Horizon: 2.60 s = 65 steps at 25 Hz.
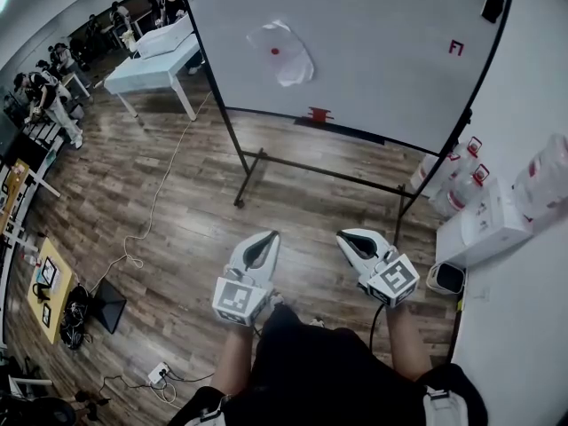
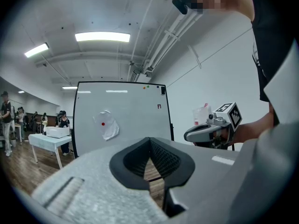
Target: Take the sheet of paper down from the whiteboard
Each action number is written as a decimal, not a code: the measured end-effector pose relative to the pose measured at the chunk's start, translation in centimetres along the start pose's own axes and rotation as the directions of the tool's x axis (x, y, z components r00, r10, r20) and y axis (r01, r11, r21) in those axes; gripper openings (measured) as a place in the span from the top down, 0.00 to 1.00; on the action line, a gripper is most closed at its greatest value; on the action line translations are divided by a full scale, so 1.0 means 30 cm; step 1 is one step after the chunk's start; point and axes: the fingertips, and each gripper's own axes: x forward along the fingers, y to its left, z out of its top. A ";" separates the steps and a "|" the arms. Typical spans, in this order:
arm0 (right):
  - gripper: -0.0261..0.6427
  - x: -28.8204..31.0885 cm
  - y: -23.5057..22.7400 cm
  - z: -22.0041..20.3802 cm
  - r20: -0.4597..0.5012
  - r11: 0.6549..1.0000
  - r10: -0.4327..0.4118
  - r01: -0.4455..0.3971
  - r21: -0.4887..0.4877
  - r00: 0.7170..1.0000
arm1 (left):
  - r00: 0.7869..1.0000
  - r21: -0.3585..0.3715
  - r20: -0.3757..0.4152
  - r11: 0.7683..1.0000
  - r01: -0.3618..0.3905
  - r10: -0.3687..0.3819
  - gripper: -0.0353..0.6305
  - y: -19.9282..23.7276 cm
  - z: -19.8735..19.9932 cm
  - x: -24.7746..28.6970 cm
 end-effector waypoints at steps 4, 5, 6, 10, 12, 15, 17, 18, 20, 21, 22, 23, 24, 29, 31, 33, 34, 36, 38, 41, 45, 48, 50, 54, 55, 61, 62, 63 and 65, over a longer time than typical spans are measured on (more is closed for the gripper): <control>0.96 0.009 -0.009 -0.028 -0.023 1.000 0.015 -0.015 -0.008 1.000 | 1.000 -0.003 -0.004 1.000 -0.002 0.002 0.93 0.003 -0.004 0.003; 0.96 0.013 -0.013 -0.033 -0.024 1.000 0.016 -0.016 0.002 1.000 | 1.000 -0.004 -0.007 1.000 -0.001 0.001 0.93 0.007 -0.007 0.004; 0.96 0.020 -0.018 -0.033 -0.024 1.000 0.016 -0.016 0.015 1.000 | 1.000 -0.005 -0.009 1.000 -0.002 0.002 0.93 0.015 -0.010 0.005; 0.96 0.066 -0.039 -0.013 -0.025 1.000 0.013 -0.013 0.021 1.000 | 1.000 -0.006 -0.004 1.000 -0.007 0.007 0.93 0.059 -0.008 0.028; 0.96 0.093 -0.051 0.001 -0.013 1.000 0.010 -0.010 0.030 1.000 | 1.000 -0.005 0.000 1.000 -0.007 0.007 0.93 0.078 -0.006 0.042; 0.96 0.147 -0.069 -0.014 -0.015 0.999 0.016 -0.015 0.031 1.000 | 1.000 -0.012 -0.004 1.000 -0.005 0.005 0.93 0.126 -0.016 0.067; 0.96 0.184 -0.080 -0.017 -0.019 0.999 0.021 -0.021 0.028 1.000 | 1.000 -0.018 -0.009 1.000 -0.005 0.005 0.93 0.161 -0.025 0.084; 0.96 0.203 -0.089 -0.011 -0.018 0.999 0.021 -0.021 0.027 1.000 | 1.000 -0.020 -0.009 1.000 -0.008 0.008 0.93 0.181 -0.027 0.094; 0.96 0.240 -0.111 -0.010 -0.020 1.000 0.020 -0.019 0.023 1.000 | 1.000 -0.026 -0.007 1.000 -0.013 0.013 0.93 0.223 -0.030 0.115; 0.96 0.257 -0.123 -0.014 -0.024 1.000 0.018 -0.017 0.024 1.000 | 1.000 -0.027 -0.008 1.000 -0.013 0.013 0.93 0.244 -0.033 0.125; 0.96 0.276 -0.136 -0.014 -0.029 0.999 0.013 -0.012 0.030 0.999 | 1.000 -0.028 -0.009 1.000 -0.013 0.012 0.93 0.265 -0.035 0.136; 0.96 0.295 -0.150 -0.014 -0.033 0.999 0.008 -0.007 0.034 0.999 | 1.000 -0.028 -0.010 1.000 -0.011 0.011 0.93 0.286 -0.038 0.147; 0.96 0.316 -0.164 -0.016 -0.035 0.999 0.006 -0.005 0.035 0.999 | 1.000 -0.028 -0.011 1.000 -0.010 0.010 0.93 0.309 -0.039 0.160; 0.96 0.422 -0.226 -0.011 -0.040 0.999 -0.007 0.008 0.036 0.999 | 1.000 -0.029 -0.013 1.000 -0.002 0.001 0.93 0.419 -0.045 0.227; 0.96 0.457 -0.246 -0.009 -0.041 0.999 -0.014 0.015 0.036 0.999 | 1.000 -0.030 -0.010 1.000 0.005 -0.006 0.93 0.455 -0.044 0.253; 0.96 0.486 -0.270 -0.011 -0.051 0.999 -0.026 0.028 0.037 0.998 | 1.000 -0.032 -0.005 0.999 0.014 -0.014 0.93 0.486 -0.043 0.280; 0.96 0.500 -0.284 -0.008 -0.055 0.999 -0.035 0.037 0.040 0.998 | 1.000 -0.032 -0.003 0.999 0.018 -0.018 0.93 0.501 -0.043 0.293; 0.96 0.527 -0.306 -0.009 -0.050 0.999 -0.037 0.039 0.037 0.998 | 1.000 -0.035 -0.001 0.999 0.027 -0.027 0.93 0.529 -0.045 0.317; 0.96 0.555 -0.323 -0.012 -0.044 0.999 -0.036 0.038 0.029 0.998 | 0.999 -0.038 0.001 0.999 0.036 -0.036 0.93 0.558 -0.047 0.339; 0.96 0.598 -0.348 -0.008 -0.056 0.998 -0.048 0.050 0.027 0.997 | 0.999 -0.040 0.004 0.998 0.045 -0.045 0.93 0.605 -0.054 0.364; 0.96 0.659 -0.374 -0.003 -0.062 0.998 -0.059 0.060 0.022 0.996 | 0.998 -0.041 0.003 0.997 0.059 -0.059 0.93 0.666 -0.068 0.394; 0.96 0.703 -0.393 -0.002 -0.067 0.998 -0.065 0.066 0.016 0.996 | 0.998 -0.040 0.002 0.997 0.069 -0.069 0.93 0.712 -0.074 0.420; 0.96 0.729 -0.402 -0.011 -0.072 0.998 -0.068 0.069 0.012 0.995 | 0.997 -0.029 -0.009 0.996 0.082 -0.082 0.93 0.740 -0.090 0.434; 0.96 0.786 -0.424 -0.019 -0.078 0.996 -0.085 0.086 0.012 0.993 | 0.994 -0.015 -0.009 0.994 0.110 -0.110 0.93 0.795 -0.110 0.462; 0.96 0.802 -0.428 -0.020 -0.077 0.996 -0.090 0.091 0.014 0.993 | 0.993 -0.012 -0.008 0.993 0.116 -0.116 0.93 0.809 -0.111 0.468; 0.96 0.895 -0.433 -0.018 -0.068 0.993 -0.113 0.114 0.018 0.991 | 0.993 -0.024 0.002 0.992 0.121 -0.121 0.93 0.904 -0.128 0.481; 0.96 0.908 -0.435 -0.015 -0.066 0.993 -0.117 0.119 0.019 0.991 | 0.993 -0.020 0.003 0.992 0.122 -0.122 0.93 0.918 -0.133 0.484; 0.96 0.921 -0.439 -0.012 -0.063 0.992 -0.123 0.124 0.022 0.990 | 0.992 -0.020 0.002 0.992 0.123 -0.123 0.93 0.931 -0.139 0.487; 0.96 0.942 -0.441 -0.016 -0.065 0.991 -0.127 0.129 0.023 0.990 | 0.992 -0.026 0.000 0.992 0.127 -0.127 0.93 0.953 -0.146 0.489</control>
